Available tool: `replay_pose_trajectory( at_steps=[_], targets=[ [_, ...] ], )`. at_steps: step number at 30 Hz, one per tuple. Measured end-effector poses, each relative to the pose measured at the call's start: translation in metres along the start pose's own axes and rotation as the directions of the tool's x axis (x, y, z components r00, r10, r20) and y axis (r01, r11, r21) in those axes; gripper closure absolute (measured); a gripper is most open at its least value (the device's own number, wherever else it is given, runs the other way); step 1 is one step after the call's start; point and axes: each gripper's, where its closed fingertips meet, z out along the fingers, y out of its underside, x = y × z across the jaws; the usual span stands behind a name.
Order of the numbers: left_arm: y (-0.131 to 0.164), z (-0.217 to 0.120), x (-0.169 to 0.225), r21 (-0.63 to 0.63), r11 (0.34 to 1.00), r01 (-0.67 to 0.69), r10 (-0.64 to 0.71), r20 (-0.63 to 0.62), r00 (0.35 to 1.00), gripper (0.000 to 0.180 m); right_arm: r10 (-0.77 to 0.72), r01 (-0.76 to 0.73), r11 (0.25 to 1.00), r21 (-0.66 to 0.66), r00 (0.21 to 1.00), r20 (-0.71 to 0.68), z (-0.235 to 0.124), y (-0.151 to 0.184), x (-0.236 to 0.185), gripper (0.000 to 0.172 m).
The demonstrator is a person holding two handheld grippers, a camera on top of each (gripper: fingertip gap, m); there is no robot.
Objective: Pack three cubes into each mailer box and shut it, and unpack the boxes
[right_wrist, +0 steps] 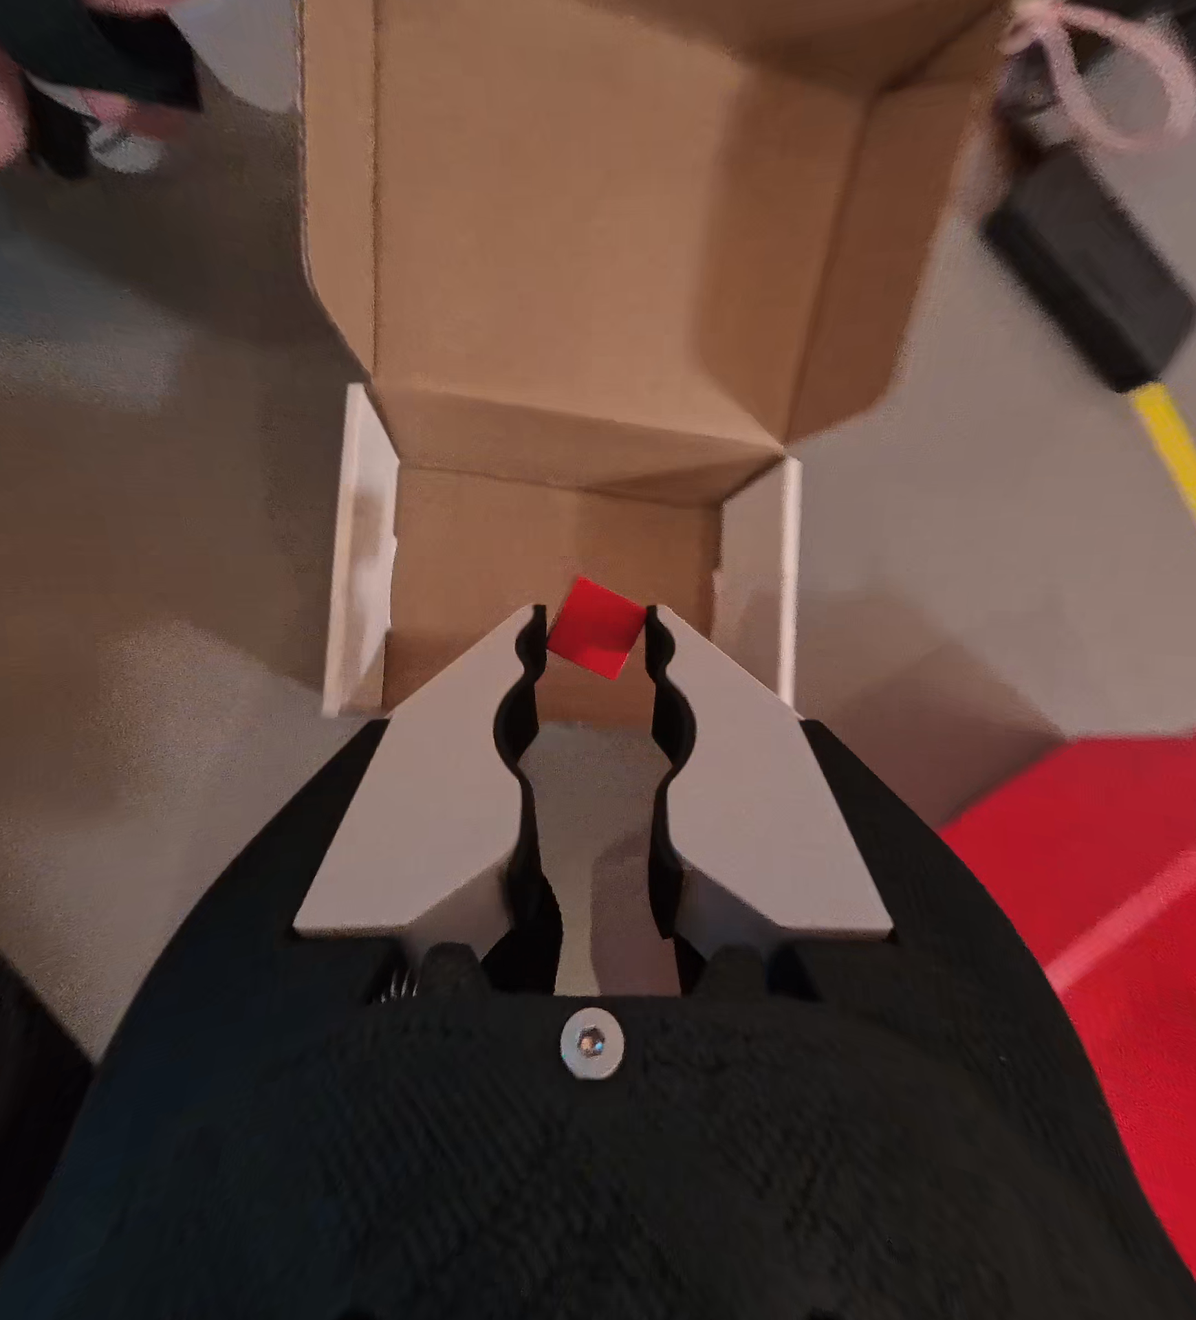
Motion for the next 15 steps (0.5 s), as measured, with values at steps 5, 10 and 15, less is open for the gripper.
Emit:
replay_pose_trajectory(
  at_steps=[5, 10, 15],
  targets=[
    [-0.001, 0.000, 0.002, 0.005, 1.000, -0.001, 0.001, -0.004, 1.000, 0.162, 0.113, -0.087, 0.983, 0.161, 0.981, -0.160, -0.096, 0.032, 0.017, 0.145],
    [-0.002, 0.000, 0.006, 0.015, 1.000, 0.008, -0.008, -0.013, 1.000, 0.162, 0.338, -0.301, 0.940, 0.164, 0.891, -0.304, -0.137, 0.101, 0.064, 0.145],
    [-0.002, 0.000, 0.005, 0.011, 1.000, 0.000, 0.000, -0.009, 1.000, 0.162, 0.442, -0.452, 0.891, 0.037, 0.848, -0.294, -0.118, 0.169, 0.088, 0.145]
  ],
)
